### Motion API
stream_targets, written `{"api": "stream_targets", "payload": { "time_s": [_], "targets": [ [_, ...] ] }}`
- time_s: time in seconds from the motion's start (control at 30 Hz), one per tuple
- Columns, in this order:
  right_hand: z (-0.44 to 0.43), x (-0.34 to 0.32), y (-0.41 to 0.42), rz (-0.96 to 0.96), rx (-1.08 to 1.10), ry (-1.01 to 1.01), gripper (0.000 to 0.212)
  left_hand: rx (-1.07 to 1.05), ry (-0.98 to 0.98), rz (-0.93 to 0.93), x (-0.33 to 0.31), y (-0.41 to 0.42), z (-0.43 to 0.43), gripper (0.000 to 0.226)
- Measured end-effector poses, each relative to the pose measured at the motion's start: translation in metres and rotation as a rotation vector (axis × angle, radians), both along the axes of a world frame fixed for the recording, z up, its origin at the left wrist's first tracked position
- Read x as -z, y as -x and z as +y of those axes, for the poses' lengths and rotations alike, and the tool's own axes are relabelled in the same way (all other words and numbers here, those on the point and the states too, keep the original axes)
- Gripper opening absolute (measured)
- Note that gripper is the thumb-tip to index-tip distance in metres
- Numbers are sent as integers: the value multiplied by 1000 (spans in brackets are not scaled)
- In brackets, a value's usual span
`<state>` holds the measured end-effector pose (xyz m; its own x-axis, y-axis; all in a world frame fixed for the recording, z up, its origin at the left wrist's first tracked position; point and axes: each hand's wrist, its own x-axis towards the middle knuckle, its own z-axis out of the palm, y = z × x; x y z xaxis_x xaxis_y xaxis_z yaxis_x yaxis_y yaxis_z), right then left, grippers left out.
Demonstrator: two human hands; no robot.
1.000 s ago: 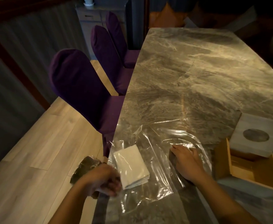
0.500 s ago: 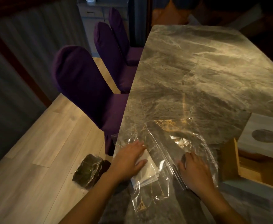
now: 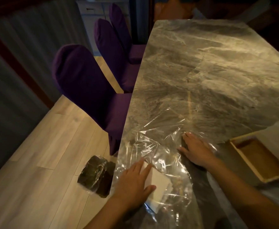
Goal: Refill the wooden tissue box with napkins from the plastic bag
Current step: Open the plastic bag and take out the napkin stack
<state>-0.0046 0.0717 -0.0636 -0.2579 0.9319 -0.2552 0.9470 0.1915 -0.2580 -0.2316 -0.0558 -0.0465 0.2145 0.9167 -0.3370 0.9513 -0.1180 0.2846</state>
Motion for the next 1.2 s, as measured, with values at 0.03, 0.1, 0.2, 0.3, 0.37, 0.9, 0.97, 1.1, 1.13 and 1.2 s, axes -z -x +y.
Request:
{"api": "stream_targets", "payload": {
  "time_s": [0.03,0.1,0.2,0.3,0.37,0.9,0.97,1.1,1.13,1.2],
  "targets": [
    [5,-1,2,-19,-28,10,62,6,14,-11,-4,-4,-5,69],
    [15,-6,4,-61,-80,25,64,45,20,-16,-11,-13,-14,67],
    [26,-12,9,-122,-171,62,67,122,-23,5,-8,-29,-30,62],
    [30,-14,14,-159,-225,92,67,129,22,58,1,-42,-38,62],
    [30,-13,14,-163,-234,74,66,131,-46,40,4,-49,-39,63],
    [-98,-21,-27,82,4,-14,40,122,-76,22,-1,-50,-39,58],
    [-118,-19,-32,88,85,16,40,104,-87,44,-1,-51,-40,58],
    [-146,-17,-38,84,300,65,39,40,-71,8,-2,-51,-44,59],
    [-151,-15,-40,108,351,52,37,44,-55,-3,-1,-52,-43,61],
    [-156,-13,-42,227,455,31,34,1,-39,-61,0,-51,-42,61]
  ]
}}
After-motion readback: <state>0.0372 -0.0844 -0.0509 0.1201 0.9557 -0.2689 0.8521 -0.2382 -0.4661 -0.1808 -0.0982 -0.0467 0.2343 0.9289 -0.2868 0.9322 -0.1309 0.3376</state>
